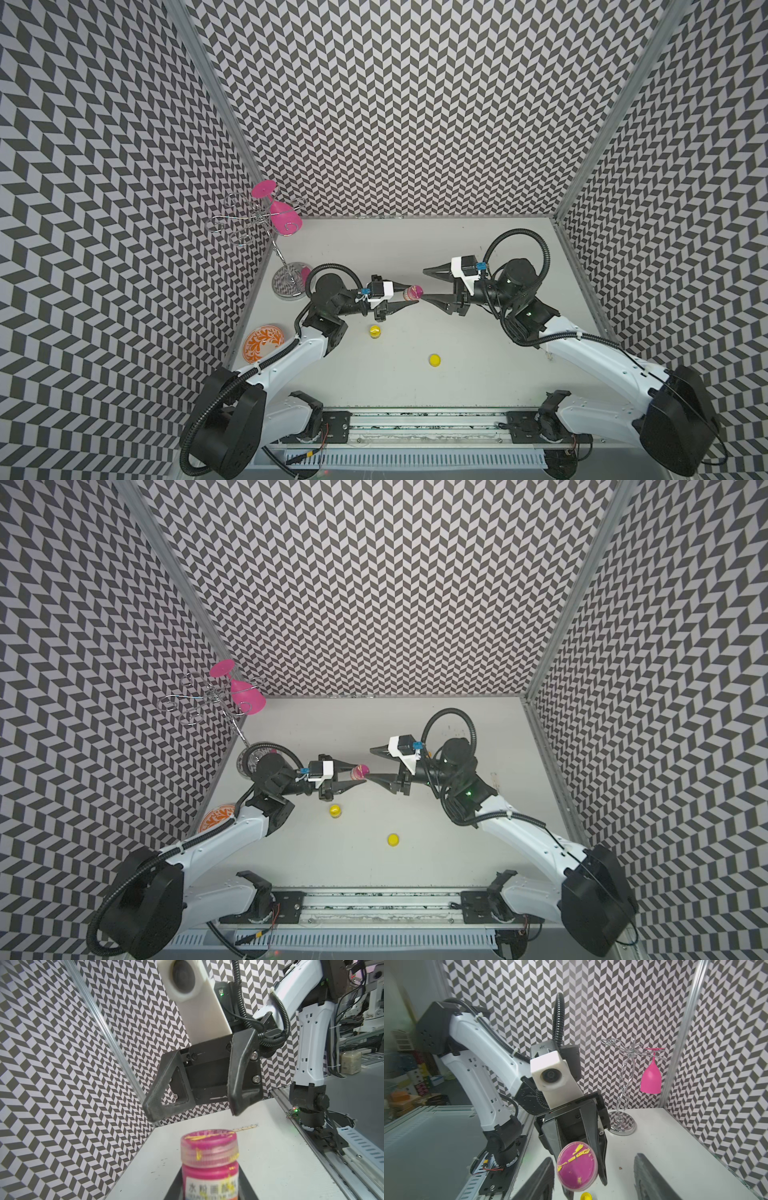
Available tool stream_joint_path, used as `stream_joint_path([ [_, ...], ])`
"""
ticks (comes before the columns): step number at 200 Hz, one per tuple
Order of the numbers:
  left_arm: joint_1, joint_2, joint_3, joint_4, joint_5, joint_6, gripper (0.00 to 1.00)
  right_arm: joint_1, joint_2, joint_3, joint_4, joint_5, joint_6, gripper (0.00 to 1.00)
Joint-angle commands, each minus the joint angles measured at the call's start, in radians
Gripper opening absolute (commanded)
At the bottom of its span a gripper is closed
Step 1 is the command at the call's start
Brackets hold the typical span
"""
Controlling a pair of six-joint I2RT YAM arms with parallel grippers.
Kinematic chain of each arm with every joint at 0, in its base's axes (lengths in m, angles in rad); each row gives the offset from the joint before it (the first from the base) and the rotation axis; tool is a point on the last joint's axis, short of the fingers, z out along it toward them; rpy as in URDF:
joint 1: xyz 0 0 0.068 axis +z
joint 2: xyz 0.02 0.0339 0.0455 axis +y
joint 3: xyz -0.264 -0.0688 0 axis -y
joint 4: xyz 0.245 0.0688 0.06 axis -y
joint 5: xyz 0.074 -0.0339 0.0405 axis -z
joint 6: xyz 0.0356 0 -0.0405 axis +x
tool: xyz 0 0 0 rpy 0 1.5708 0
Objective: Close the paint jar lid
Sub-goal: Screw the lid onto the paint jar.
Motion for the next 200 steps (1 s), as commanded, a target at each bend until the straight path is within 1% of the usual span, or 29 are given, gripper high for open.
stream_joint_path([
  [1,0.006,0.005,0.027,0.052,0.045,-0.03,0.3,-0.001,0.031,0.025,0.097,-0.1,0.007,0.61],
  [42,0.005,0.007,0.029,0.051,0.037,-0.03,0.3,0.012,0.069,0.041,0.134,-0.132,0.034,0.58],
  [67,0.005,0.008,0.032,0.049,0.036,-0.029,0.3,0.023,0.087,0.056,0.13,-0.13,0.034,0.53],
  [99,0.005,0.006,0.032,0.048,0.03,-0.028,0.3,0.037,0.108,0.072,0.128,-0.127,0.034,0.44],
  [149,0.005,0.005,0.033,0.048,0.025,-0.027,0.3,0.05,0.126,0.083,0.117,-0.116,0.03,0.4],
  [168,0.005,0.006,0.033,0.048,0.024,-0.025,0.3,0.053,0.127,0.084,0.117,-0.106,0.031,0.32],
  [184,0.005,0.007,0.033,0.046,0.022,-0.026,0.29,0.056,0.127,0.085,0.117,-0.091,0.035,0.23],
  [200,0.006,0.007,0.033,0.046,0.018,-0.025,0.29,0.058,0.126,0.087,0.114,-0.083,0.036,0.19],
])
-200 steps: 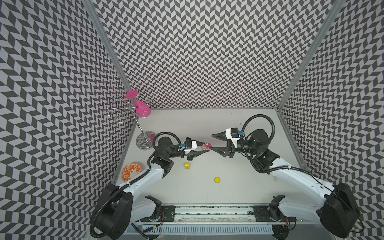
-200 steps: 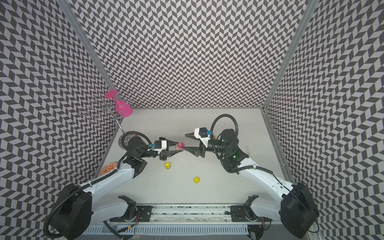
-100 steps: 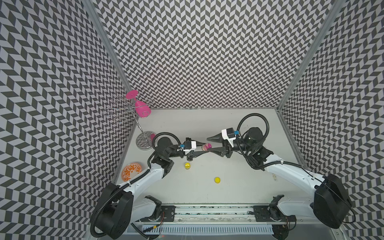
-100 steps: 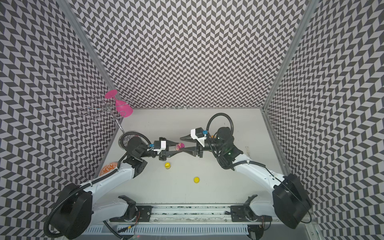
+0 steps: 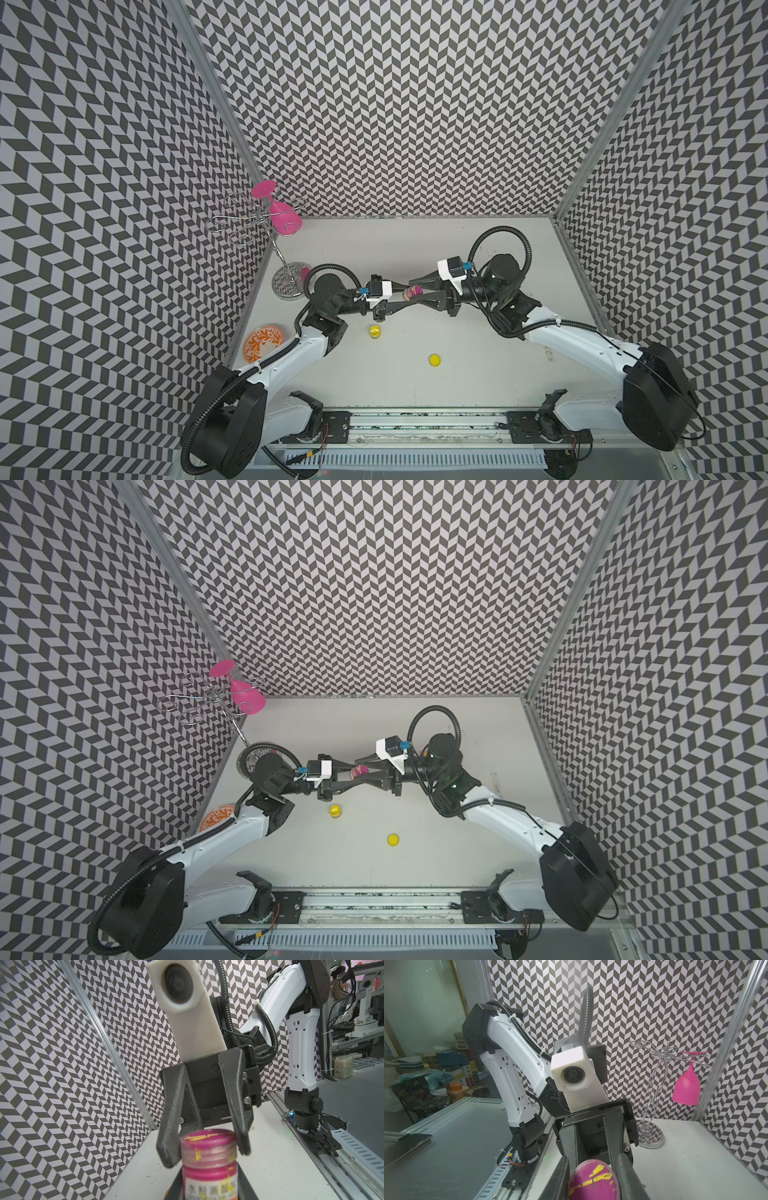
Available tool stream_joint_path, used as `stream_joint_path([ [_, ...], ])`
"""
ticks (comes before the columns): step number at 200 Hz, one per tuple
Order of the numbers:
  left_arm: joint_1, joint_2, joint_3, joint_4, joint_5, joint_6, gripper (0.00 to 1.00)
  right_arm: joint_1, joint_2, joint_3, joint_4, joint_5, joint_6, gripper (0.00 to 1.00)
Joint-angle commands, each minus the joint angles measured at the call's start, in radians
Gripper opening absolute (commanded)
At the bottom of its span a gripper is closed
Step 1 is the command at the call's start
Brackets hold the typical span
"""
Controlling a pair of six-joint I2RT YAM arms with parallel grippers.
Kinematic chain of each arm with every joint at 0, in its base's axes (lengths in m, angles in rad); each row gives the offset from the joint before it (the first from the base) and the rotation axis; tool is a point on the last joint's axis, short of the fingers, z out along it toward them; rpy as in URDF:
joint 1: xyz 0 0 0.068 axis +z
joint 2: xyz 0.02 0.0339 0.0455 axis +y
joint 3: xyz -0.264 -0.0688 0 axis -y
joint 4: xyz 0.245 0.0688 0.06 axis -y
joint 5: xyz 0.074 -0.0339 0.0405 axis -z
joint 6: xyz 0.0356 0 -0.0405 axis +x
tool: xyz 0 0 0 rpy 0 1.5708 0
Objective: Close the paint jar lid
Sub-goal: Screw the lid onto the paint jar.
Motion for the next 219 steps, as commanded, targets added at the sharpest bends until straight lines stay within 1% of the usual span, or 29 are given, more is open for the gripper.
stream_joint_path([
  [1,0.002,0.001,0.032,0.02,0.001,0.001,0.29,0.012,0.006,0.03,0.033,0.021,-0.003,0.19],
  [21,0.002,-0.002,0.032,0.019,-0.016,0.007,0.29,0.014,0.008,0.029,0.03,0.043,0.003,0.11],
  [46,0.002,-0.021,0.025,0.015,-0.093,0.027,0.28,0.018,0.013,0.032,0.019,0.102,0.024,0.0],
  [118,-0.021,-0.098,-0.01,-0.034,-0.329,0.134,0.27,0.08,0.048,0.052,-0.029,0.279,0.071,0.0],
  [156,-0.052,-0.163,-0.047,-0.021,-0.516,0.201,0.27,0.126,0.065,0.065,-0.056,0.418,0.102,0.0],
  [172,-0.068,-0.191,-0.057,-0.007,-0.619,0.222,0.27,0.143,0.081,0.077,-0.067,0.478,0.128,0.0],
  [193,-0.085,-0.226,-0.076,0.042,-0.76,0.23,0.27,0.161,0.108,0.091,-0.067,0.56,0.194,0.0],
  [208,-0.087,-0.239,-0.08,0.071,-0.828,0.238,0.27,0.18,0.126,0.1,-0.065,0.615,0.233,0.0],
  [219,-0.09,-0.245,-0.078,0.078,-0.856,0.251,0.26,0.194,0.138,0.107,-0.065,0.652,0.255,0.0],
])
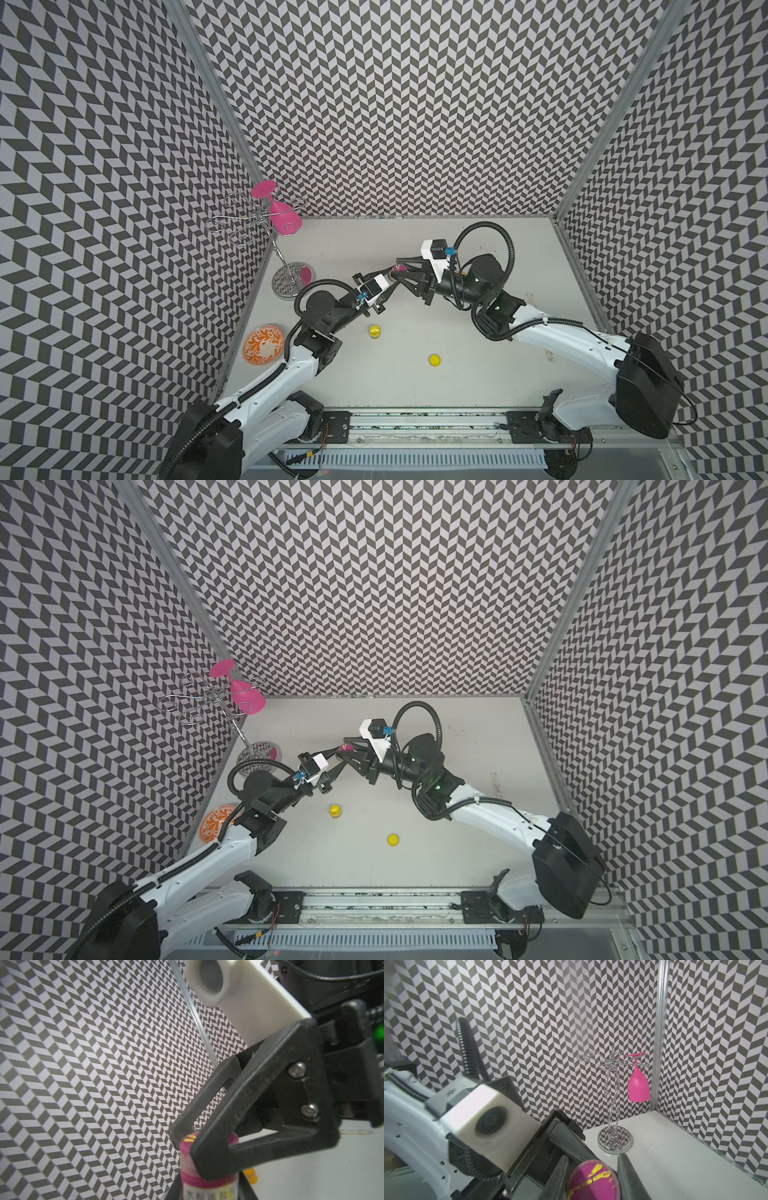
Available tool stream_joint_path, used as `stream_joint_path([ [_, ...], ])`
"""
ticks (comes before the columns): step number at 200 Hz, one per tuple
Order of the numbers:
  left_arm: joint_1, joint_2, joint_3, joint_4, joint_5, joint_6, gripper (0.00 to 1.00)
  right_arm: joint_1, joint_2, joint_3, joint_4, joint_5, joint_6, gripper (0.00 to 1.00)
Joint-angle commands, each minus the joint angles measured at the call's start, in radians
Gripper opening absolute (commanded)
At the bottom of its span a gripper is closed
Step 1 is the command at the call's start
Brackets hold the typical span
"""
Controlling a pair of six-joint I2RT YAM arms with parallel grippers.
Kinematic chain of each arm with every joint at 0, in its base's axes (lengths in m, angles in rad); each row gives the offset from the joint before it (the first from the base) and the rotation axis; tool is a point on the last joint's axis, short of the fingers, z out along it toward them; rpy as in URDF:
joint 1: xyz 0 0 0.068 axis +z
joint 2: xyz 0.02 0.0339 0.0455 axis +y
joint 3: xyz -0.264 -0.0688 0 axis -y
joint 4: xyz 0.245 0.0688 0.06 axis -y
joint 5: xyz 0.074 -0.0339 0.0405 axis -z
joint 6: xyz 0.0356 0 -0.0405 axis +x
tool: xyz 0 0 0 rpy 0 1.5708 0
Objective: Close the paint jar lid
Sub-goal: Screw the lid onto the paint jar.
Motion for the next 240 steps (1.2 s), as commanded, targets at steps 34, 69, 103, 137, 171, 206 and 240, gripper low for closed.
stream_joint_path([
  [34,-0.038,-0.031,0.041,0.159,-0.274,0.121,0.27,0.087,0.085,0.038,-0.109,0.244,0.195,0.0],
  [69,-0.121,0.034,0.068,0.228,-0.429,0.258,0.27,0.15,0.105,0.096,-0.224,0.433,0.282,0.0],
  [103,-0.181,0.102,0.078,0.33,-0.534,0.351,0.27,0.162,0.114,0.121,-0.296,0.515,0.371,0.0],
  [137,-0.191,0.111,0.068,0.348,-0.559,0.35,0.27,0.165,0.097,0.108,-0.306,0.547,0.391,0.0],
  [171,-0.19,0.1,0.067,0.308,-0.561,0.331,0.27,0.165,0.07,0.064,-0.259,0.553,0.384,0.0],
  [206,-0.17,0.098,0.072,0.251,-0.558,0.279,0.27,0.164,0.03,0.024,-0.245,0.573,0.384,0.33],
  [240,-0.052,0.082,0.054,0.217,-0.499,0.072,0.27,0.161,-0.044,-0.045,-0.237,0.637,0.392,0.54],
])
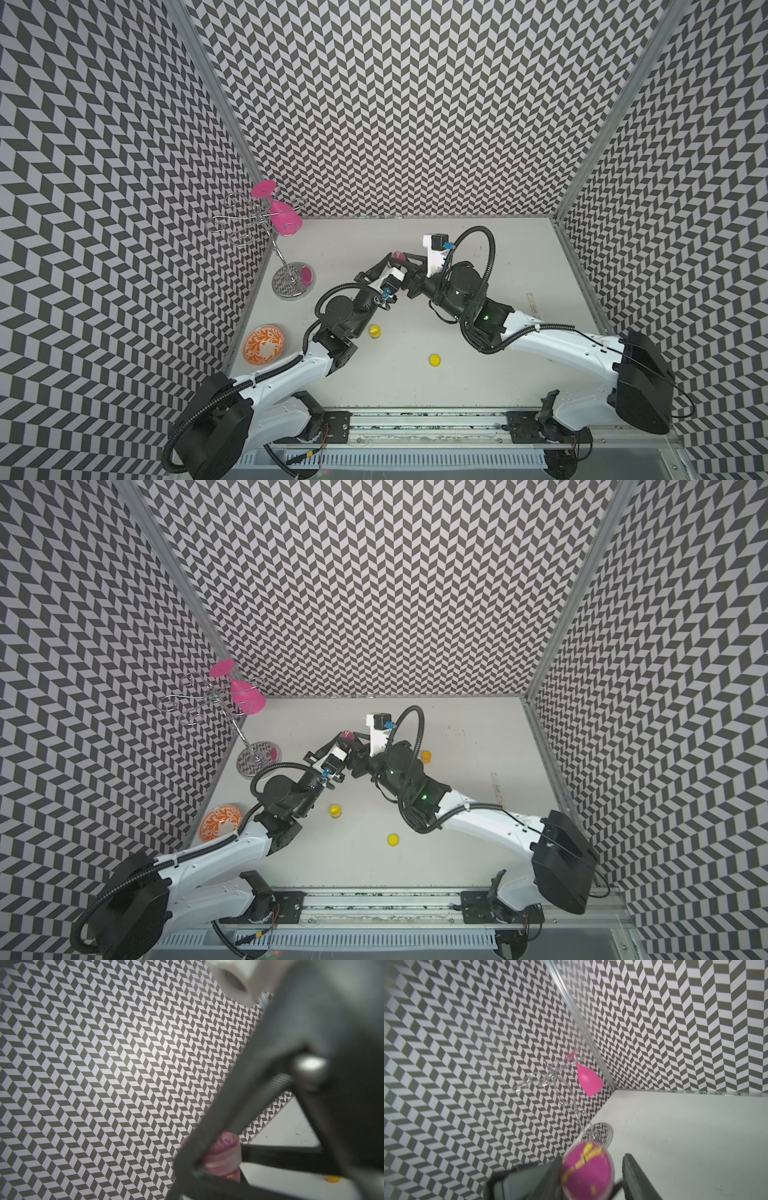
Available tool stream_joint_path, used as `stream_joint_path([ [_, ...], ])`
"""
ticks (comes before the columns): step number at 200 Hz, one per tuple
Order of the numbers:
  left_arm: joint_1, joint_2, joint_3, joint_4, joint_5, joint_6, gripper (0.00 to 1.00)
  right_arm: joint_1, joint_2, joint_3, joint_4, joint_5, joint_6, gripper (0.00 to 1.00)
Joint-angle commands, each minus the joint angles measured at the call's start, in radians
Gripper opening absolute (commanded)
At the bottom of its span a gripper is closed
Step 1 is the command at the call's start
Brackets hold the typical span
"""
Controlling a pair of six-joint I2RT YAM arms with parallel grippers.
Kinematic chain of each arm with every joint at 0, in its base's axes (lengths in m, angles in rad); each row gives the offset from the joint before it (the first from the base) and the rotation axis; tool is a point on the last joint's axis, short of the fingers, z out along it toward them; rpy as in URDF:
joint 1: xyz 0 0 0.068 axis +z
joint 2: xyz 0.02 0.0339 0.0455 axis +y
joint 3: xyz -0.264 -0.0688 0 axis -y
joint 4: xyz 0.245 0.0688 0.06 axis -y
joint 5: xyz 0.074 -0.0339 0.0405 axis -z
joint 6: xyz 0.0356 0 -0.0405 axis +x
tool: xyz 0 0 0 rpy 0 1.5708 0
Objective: Close the paint jar lid
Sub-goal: Screw the lid onto the paint jar.
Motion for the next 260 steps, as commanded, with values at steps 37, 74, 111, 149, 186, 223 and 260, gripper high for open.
stream_joint_path([
  [37,0.193,-0.041,0.033,0.025,0.137,-0.302,0.28,0.004,-0.119,-0.112,-0.123,0.072,0.015,0.59],
  [74,0.254,-0.066,0.036,-0.07,0.434,-0.396,0.29,-0.052,-0.247,-0.225,-0.059,0.044,-0.077,0.59],
  [111,0.275,-0.07,0.077,-0.217,0.916,-0.363,0.3,-0.274,-0.351,-0.334,0.116,-0.342,-0.166,0.59],
  [149,0.276,-0.014,0.111,-0.268,1.234,-0.334,0.3,-0.328,-0.354,-0.309,0.203,-0.757,-0.41,0.59],
  [186,0.265,0.039,0.137,-0.258,1.417,-0.385,0.3,-0.328,-0.293,-0.227,0.19,-1.046,-0.517,0.59],
  [223,0.26,0.03,0.136,-0.266,1.392,-0.37,0.3,-0.318,-0.209,-0.165,0.195,-1.145,-0.531,0.59],
  [260,0.26,0.03,0.137,-0.259,1.386,-0.372,0.3,-0.269,-0.159,-0.148,0.18,-1.142,-0.561,0.59],
])
